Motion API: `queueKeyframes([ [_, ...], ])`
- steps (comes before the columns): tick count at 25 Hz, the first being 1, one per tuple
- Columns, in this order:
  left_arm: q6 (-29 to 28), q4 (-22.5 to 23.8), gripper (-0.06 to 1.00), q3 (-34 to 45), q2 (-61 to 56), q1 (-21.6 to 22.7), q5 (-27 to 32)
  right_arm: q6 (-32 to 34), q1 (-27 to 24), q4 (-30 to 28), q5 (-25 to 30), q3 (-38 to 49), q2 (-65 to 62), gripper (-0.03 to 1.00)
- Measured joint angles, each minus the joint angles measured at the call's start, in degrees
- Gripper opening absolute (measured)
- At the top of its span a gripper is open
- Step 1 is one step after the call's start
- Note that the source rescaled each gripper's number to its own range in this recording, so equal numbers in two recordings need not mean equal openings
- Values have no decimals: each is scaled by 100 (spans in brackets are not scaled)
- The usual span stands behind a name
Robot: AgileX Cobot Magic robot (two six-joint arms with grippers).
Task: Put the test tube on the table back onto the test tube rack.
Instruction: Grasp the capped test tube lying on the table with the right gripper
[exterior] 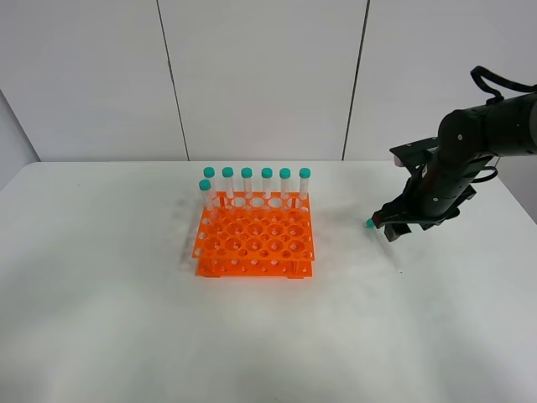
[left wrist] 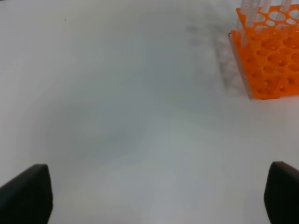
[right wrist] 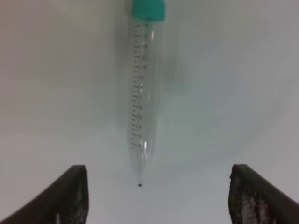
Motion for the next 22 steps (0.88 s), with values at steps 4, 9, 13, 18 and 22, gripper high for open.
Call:
queueKeyframes([
  [4,0,0,100,0,0,0,0,17,0,194,-191,-6,322,79],
  [9,0,0,100,0,0,0,0,17,0,346,-480,-17,612,78],
  [13,0,0,100,0,0,0,0,17,0,359,-611,-22,697,78],
  [18,0,0,100,0,0,0,0,17,-21,418,-694,-28,855,78],
  [22,0,0,100,0,0,0,0,-3,-185,508,-698,-28,955,78],
])
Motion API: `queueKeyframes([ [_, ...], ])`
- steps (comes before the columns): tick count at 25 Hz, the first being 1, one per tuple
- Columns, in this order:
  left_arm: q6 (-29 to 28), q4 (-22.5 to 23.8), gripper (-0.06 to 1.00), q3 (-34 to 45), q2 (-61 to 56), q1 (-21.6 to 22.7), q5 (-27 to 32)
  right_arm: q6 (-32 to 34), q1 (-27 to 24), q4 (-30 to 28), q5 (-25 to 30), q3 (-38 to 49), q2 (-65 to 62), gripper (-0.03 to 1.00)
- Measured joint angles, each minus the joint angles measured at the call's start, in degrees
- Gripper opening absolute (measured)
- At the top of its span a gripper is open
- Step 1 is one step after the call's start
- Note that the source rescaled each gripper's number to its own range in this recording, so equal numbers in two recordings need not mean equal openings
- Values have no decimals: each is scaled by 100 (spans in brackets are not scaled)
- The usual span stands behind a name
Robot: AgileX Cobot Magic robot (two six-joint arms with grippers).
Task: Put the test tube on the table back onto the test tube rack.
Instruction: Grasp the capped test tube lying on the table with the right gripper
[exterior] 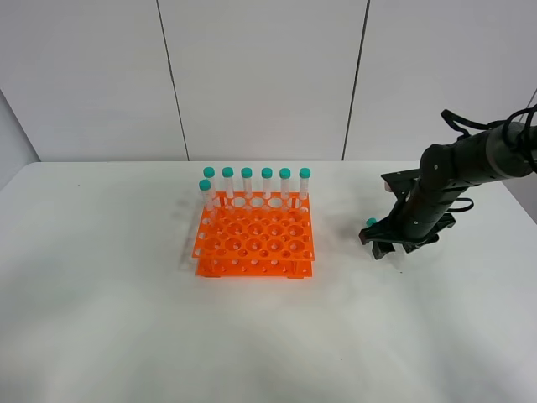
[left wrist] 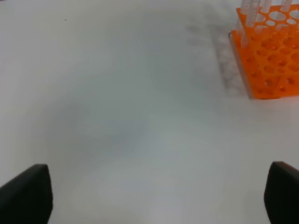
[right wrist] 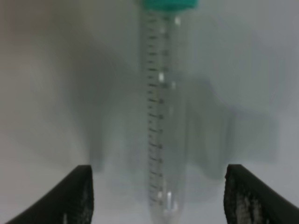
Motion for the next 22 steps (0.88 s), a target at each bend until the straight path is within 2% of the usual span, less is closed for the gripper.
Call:
queueKeyframes([
  [7,0,0,100,0,0,0,0,-213,-194,89,-7,0,68,78],
  [18,0,0,100,0,-6,0,0,-434,-216,89,-72,-37,198,78],
  [22,0,0,100,0,-6,0,0,-433,-216,120,-120,-37,198,67],
])
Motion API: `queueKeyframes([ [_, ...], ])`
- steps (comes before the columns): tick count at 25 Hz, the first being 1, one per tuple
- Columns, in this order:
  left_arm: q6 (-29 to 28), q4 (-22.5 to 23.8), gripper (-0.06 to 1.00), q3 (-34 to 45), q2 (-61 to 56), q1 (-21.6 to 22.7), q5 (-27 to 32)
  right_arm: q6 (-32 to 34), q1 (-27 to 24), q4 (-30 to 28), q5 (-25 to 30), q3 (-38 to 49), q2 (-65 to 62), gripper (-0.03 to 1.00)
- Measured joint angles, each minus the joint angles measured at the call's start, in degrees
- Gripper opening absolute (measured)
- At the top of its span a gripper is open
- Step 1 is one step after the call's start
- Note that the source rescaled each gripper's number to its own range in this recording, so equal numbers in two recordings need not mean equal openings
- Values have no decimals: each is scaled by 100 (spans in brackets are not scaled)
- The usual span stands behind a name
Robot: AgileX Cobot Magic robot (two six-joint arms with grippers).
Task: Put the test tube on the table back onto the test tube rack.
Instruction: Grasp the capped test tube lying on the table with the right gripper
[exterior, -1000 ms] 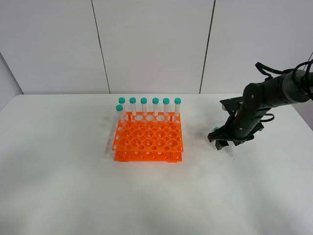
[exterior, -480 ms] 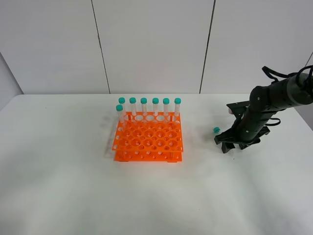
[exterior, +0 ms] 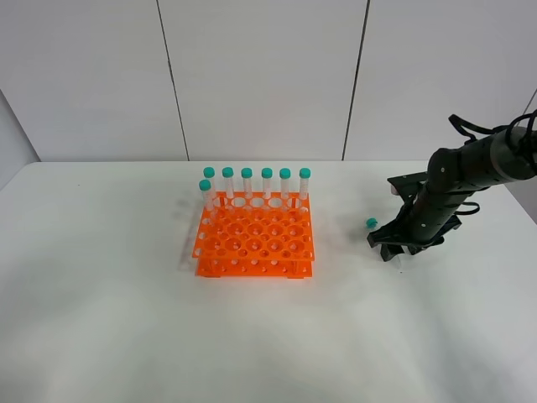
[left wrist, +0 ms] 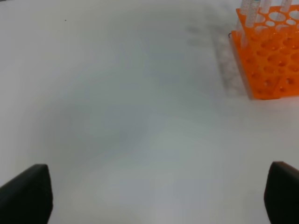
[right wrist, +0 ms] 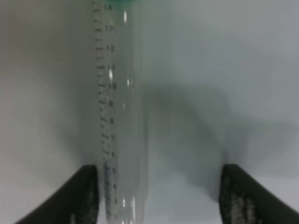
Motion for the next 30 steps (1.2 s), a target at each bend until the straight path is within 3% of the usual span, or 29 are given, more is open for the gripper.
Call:
queueKeyframes([
  [4,0,0,100,0,0,0,0,-15,0,4,0,0,0,45],
  [6,0,0,100,0,0,0,0,-17,0,19,0,0,0,25],
  [22,0,0,100,0,0,0,0,-333,0,69,121,0,-62,26],
  [30,0,0,100,0,-5,0,0,-652,0,299,-174,37,-1226,26],
])
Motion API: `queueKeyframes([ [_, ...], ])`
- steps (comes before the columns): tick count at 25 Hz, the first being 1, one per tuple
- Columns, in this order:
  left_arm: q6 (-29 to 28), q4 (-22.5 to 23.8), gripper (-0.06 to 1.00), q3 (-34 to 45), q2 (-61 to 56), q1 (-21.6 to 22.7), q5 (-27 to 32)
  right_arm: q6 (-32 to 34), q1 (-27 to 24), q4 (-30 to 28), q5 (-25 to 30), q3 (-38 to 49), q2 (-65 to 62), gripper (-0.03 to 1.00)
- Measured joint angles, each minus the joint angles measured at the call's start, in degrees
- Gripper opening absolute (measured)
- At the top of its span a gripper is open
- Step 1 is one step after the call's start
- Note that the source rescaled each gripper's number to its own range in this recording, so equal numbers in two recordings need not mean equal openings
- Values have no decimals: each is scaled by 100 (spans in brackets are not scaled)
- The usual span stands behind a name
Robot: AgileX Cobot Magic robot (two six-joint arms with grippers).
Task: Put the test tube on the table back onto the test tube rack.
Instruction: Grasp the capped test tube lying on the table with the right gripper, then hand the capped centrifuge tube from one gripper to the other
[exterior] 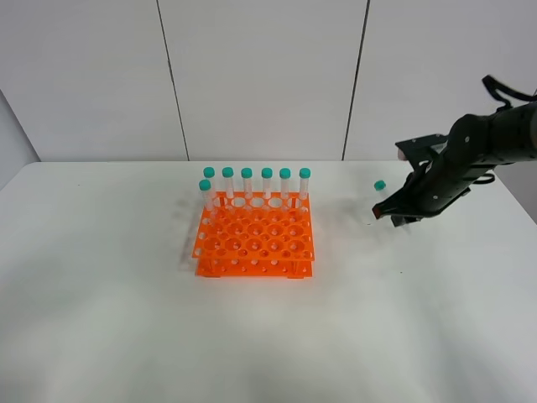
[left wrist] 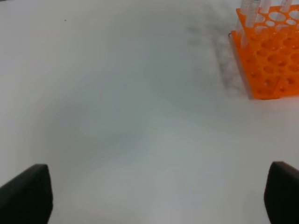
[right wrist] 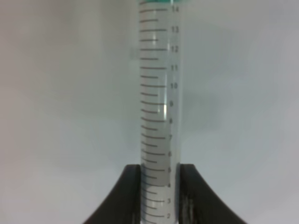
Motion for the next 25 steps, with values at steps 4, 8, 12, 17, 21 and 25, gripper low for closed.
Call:
queueKeyframes([
  [4,0,0,100,0,0,0,0,-559,0,615,-170,0,-578,26],
  [8,0,0,100,0,0,0,0,-1630,0,1605,-175,0,-1088,26],
  [12,0,0,100,0,0,0,0,-2668,0,2555,-175,0,-1549,26],
  [17,0,0,100,0,0,0,0,-3543,93,3242,-158,0,-2087,26],
  [21,0,0,100,0,0,0,0,-3765,633,3306,-158,0,-2422,26],
  [25,0,0,100,0,0,0,0,-3506,1304,2953,-197,0,-2600,26],
])
